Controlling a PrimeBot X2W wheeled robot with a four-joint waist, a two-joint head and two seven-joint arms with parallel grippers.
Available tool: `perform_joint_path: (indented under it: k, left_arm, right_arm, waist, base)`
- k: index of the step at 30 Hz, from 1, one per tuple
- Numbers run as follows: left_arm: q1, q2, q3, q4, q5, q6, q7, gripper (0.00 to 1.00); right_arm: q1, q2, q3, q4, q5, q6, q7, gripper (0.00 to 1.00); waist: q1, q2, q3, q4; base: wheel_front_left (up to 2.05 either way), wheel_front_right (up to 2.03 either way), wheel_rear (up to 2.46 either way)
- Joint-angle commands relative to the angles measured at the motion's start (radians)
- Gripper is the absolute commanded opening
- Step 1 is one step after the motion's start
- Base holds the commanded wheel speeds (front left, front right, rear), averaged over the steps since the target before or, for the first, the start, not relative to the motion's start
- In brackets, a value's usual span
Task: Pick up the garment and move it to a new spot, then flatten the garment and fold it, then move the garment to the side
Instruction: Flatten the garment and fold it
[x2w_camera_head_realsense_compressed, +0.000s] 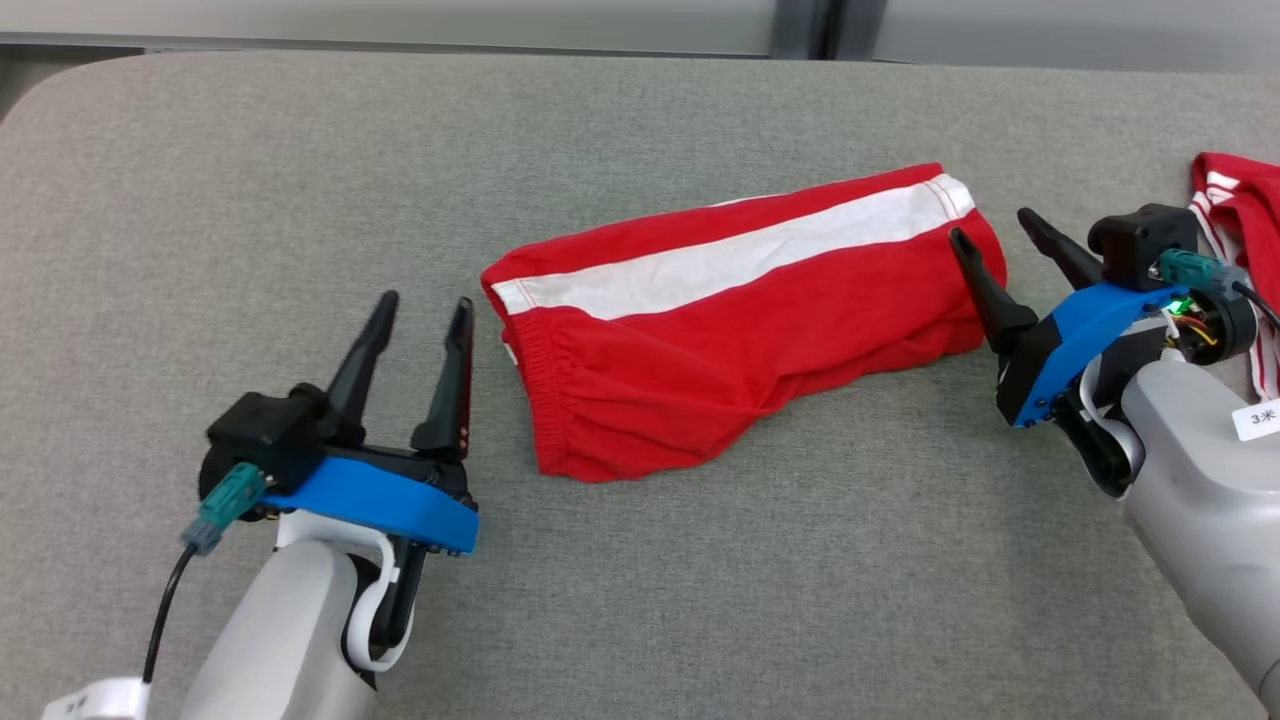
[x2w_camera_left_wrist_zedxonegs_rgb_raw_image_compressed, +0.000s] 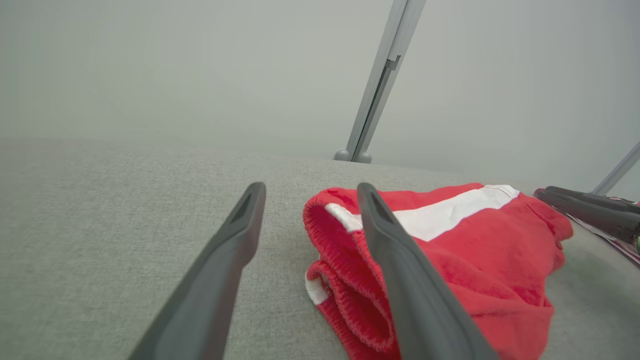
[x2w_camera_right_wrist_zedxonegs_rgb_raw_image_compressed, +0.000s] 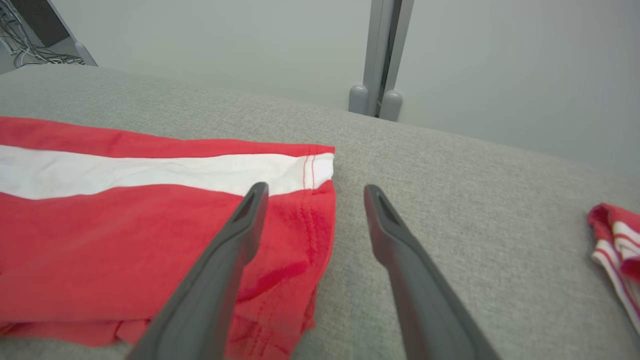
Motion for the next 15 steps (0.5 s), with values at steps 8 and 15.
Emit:
perform_joint_path:
  k: [8, 15]
  left_arm:
    - [0.116, -0.087, 0.216, -0.187, 0.152, 0.024, -0.004, 1.0]
    - [0.184, -0.141, 0.344, -0.282, 0.247, 0.016, -0.004, 1.0]
  right_arm:
    - [-0.008, -0.009, 0.001, 0.07, 0.014, 0.0, -0.007, 1.0]
    - [-0.013, 0.008, 0.009, 0.14, 0.039, 0.0, 0.025, 1.0]
  waist:
    - [0.0001, 0.0, -0.002, 0.05]
    - [0.0001, 0.0, 0.003, 0.082]
  base:
    - [0.0, 0.0, 0.0]
    - [0.0, 0.0, 0.0]
